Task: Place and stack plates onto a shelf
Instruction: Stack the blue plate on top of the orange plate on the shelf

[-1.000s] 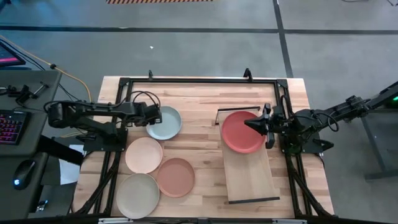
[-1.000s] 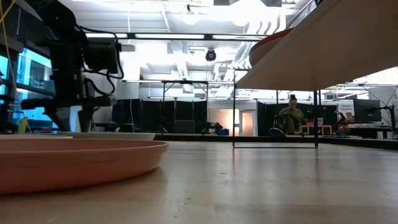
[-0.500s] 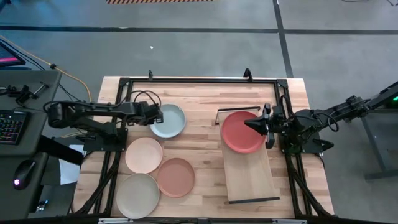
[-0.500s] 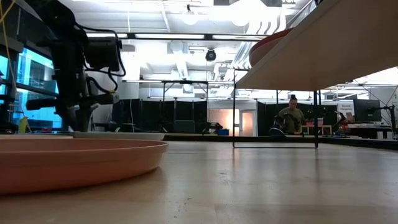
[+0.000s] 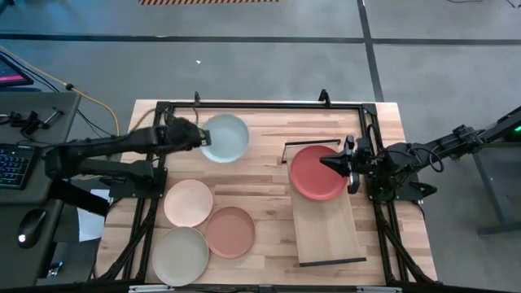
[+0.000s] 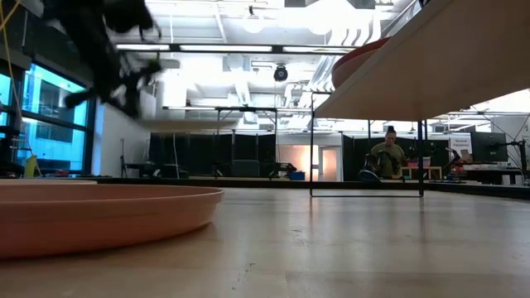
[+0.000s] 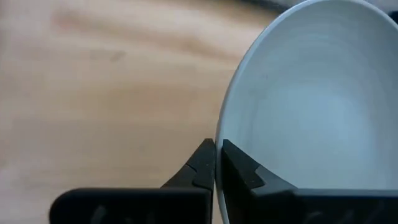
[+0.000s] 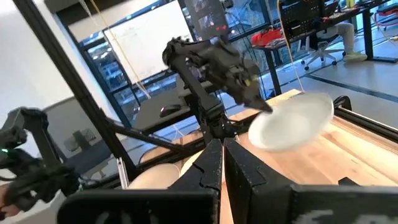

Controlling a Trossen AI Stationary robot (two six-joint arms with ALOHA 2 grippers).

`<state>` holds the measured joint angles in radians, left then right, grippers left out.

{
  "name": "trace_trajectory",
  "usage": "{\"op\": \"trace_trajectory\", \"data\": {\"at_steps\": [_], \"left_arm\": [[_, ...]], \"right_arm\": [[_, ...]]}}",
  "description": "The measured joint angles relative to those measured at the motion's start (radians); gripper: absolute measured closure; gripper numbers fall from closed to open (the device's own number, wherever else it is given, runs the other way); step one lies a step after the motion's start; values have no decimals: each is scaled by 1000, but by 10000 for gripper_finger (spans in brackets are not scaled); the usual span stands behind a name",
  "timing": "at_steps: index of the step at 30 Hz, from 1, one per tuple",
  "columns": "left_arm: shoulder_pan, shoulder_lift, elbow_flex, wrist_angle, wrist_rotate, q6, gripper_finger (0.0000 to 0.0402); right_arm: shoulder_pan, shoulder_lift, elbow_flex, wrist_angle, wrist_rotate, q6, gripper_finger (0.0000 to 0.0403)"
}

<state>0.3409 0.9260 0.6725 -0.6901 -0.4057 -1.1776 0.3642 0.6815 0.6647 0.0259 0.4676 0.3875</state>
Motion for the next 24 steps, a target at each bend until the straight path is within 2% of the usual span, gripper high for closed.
{"op": "trace_trajectory", "data": {"at_steps": [3, 8, 14, 16, 21, 24], "left_arm": [[-5, -31, 111, 7, -2, 106, 400], [-53, -13, 263, 4, -22, 233, 400], [-90, 41, 320, -4, -58, 246, 401], [-108, 66, 324, 15, -56, 240, 401], [-207, 168, 326, 270, -50, 273, 401], [-269, 253, 336, 414, -50, 272, 401]], "right_arm": [[0, 0, 0, 23, 17, -3, 403], [0, 13, 0, 59, 34, -70, 403], [0, 20, 0, 69, 34, -75, 403], [0, 20, 0, 139, 36, -103, 403], [0, 17, 0, 411, 36, -319, 403], [0, 7, 0, 481, 36, -405, 403]]}}
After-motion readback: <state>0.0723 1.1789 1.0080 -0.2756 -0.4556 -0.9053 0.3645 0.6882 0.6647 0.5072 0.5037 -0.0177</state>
